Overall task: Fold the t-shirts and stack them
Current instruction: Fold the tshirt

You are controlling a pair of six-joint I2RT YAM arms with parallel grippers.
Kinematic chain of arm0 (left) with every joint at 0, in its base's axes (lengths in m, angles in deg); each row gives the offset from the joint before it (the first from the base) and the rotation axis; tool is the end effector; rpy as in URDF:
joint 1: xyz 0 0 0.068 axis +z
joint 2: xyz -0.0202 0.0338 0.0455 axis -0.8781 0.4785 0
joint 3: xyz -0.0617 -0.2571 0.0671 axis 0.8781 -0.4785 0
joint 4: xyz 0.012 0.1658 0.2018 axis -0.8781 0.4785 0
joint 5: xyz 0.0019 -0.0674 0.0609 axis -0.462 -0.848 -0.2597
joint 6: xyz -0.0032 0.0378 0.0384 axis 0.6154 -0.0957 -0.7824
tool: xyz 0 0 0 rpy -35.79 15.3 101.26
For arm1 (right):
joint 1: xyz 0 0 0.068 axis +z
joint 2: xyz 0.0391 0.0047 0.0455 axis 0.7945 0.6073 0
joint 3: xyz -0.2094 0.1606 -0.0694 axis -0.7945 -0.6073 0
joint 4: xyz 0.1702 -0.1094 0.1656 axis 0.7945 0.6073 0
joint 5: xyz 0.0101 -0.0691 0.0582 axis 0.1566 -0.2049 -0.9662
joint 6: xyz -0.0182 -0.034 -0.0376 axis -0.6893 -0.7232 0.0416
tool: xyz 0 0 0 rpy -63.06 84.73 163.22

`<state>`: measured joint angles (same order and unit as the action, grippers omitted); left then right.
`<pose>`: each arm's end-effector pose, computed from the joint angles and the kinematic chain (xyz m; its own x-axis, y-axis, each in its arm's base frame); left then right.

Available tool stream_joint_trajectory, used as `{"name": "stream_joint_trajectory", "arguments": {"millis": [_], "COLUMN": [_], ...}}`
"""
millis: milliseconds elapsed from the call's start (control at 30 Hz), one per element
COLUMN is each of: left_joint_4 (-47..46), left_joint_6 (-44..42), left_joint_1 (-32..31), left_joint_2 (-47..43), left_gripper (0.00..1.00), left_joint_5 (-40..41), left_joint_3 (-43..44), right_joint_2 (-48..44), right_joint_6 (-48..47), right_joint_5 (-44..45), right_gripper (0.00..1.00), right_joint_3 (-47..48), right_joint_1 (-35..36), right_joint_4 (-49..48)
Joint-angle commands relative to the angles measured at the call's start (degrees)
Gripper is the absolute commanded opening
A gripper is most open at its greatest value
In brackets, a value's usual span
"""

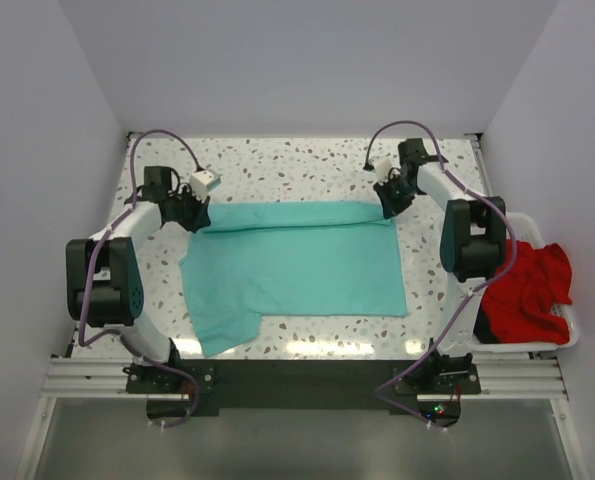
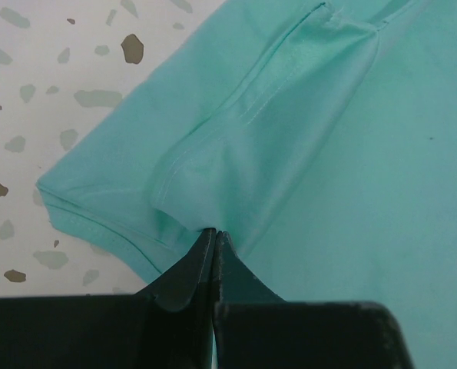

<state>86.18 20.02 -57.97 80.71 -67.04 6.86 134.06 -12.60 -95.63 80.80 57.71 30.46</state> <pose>0.3413 0.0020 0.2015 -0.5888 0.3893 -0.7084 0.6178 0.7819 -0.0838 0.4306 0.0476 0.1904 -0.6920 -0.5767 -0.4342 -0.6444 0.7646 0.0113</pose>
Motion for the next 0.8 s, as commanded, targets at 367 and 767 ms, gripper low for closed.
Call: {"name": "stream_joint_trajectory", "arguments": {"millis": [367,767], "left_joint_4": [0.25,3.32], "left_joint_6": [-2.47,-4.14], "left_joint_1": [0.51,0.43], "left_joint_2": [1.33,-0.17], "left_gripper": [0.0,0.0], "left_joint_5": [1.54,1.54], "left_joint_3": [0.92,3.22], "right_joint_2": [0.44,-2.46], "right_joint_6": [-2.14,-3.19], "right_joint_5": [0.68,1.21], "right_gripper": [0.0,0.0], "right_joint_3": [1.03,1.12], "right_joint_1": [-0.36,-0.27], "right_joint_4": [1.94,3.44]}}
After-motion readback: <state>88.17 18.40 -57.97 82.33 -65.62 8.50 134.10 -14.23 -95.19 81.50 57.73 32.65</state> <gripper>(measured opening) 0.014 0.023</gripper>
